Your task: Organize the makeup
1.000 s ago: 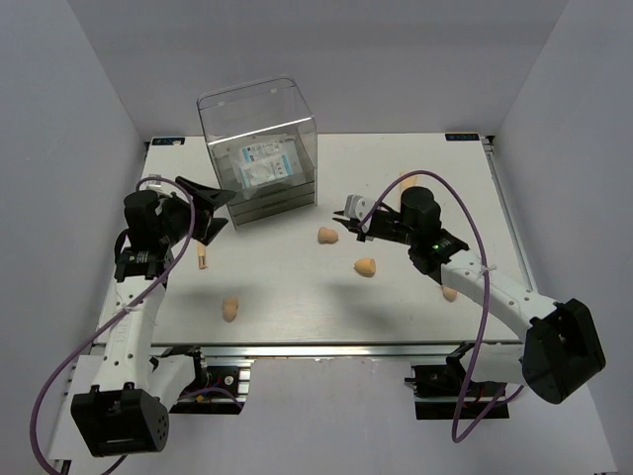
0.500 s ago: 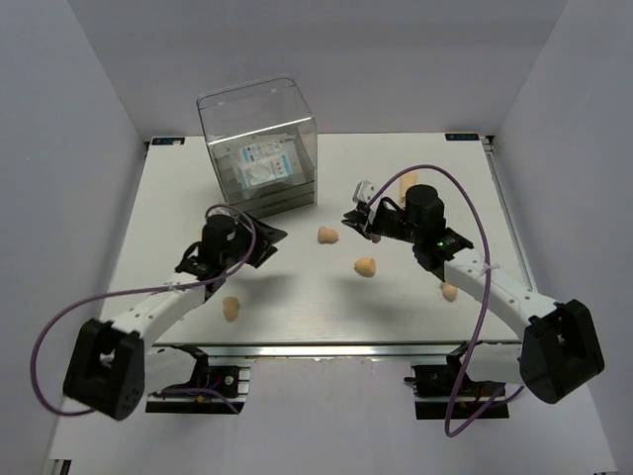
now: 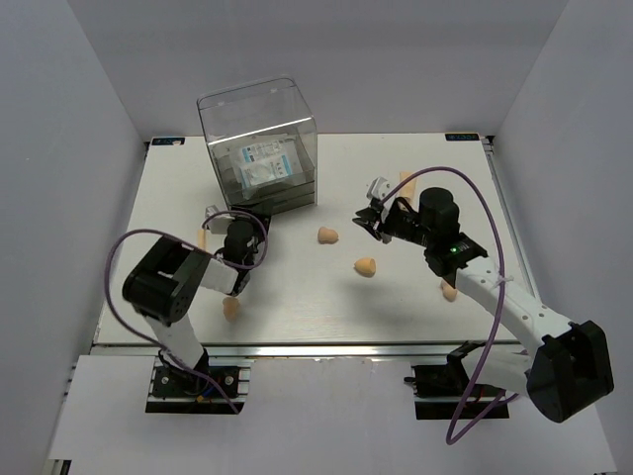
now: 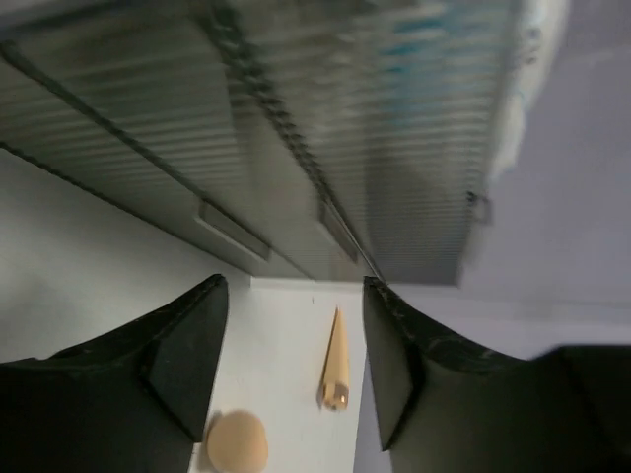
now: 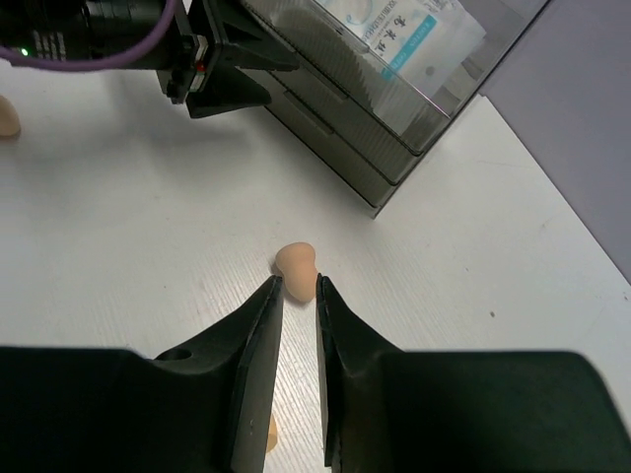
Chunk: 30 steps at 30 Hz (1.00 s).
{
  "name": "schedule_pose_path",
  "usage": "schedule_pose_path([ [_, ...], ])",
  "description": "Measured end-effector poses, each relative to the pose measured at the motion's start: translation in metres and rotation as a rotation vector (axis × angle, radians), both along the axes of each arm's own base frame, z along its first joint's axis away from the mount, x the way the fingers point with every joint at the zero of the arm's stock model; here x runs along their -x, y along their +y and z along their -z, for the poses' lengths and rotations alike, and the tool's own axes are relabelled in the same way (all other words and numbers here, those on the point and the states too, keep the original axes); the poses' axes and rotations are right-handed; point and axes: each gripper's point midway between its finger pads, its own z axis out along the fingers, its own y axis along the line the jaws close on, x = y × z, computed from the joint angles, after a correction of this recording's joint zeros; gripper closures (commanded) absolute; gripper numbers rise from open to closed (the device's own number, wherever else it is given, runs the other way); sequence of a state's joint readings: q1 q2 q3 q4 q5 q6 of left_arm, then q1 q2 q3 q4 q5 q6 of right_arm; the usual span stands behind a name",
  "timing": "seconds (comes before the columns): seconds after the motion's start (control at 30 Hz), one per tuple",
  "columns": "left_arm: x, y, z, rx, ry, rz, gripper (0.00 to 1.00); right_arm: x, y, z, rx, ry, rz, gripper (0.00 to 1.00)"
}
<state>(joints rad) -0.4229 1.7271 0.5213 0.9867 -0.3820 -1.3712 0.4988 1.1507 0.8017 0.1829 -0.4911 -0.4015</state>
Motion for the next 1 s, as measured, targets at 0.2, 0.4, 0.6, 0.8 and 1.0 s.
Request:
schedule_pose_path([
  [0.2,-0.021,0.005,0.018,0.045,-0.039,-0.092,0.44,-0.005,-0.008,0.001,0.006,0.006,0.029,0.74],
  [0.4,-0.037,-0.004,0.0,0.103,-0.137,-0.107,0.46,-0.006,-0.013,0.001,0.013,0.002,0.041,0.74],
  [0.6,-0.045,-0.008,-0.007,0.157,-0.173,-0.111,0.75,-0.006,-0.016,0.006,0.024,0.008,0.045,0.74],
  [0.8,-0.045,-0.008,-0.002,0.203,-0.171,-0.119,0.96,-0.006,-0.017,0.009,0.036,0.011,0.044,0.65],
  [1.0,-0.04,-0.009,-0.001,0.214,-0.169,-0.102,1.0,-0.01,-0.018,0.038,0.095,0.101,0.052,0.44],
])
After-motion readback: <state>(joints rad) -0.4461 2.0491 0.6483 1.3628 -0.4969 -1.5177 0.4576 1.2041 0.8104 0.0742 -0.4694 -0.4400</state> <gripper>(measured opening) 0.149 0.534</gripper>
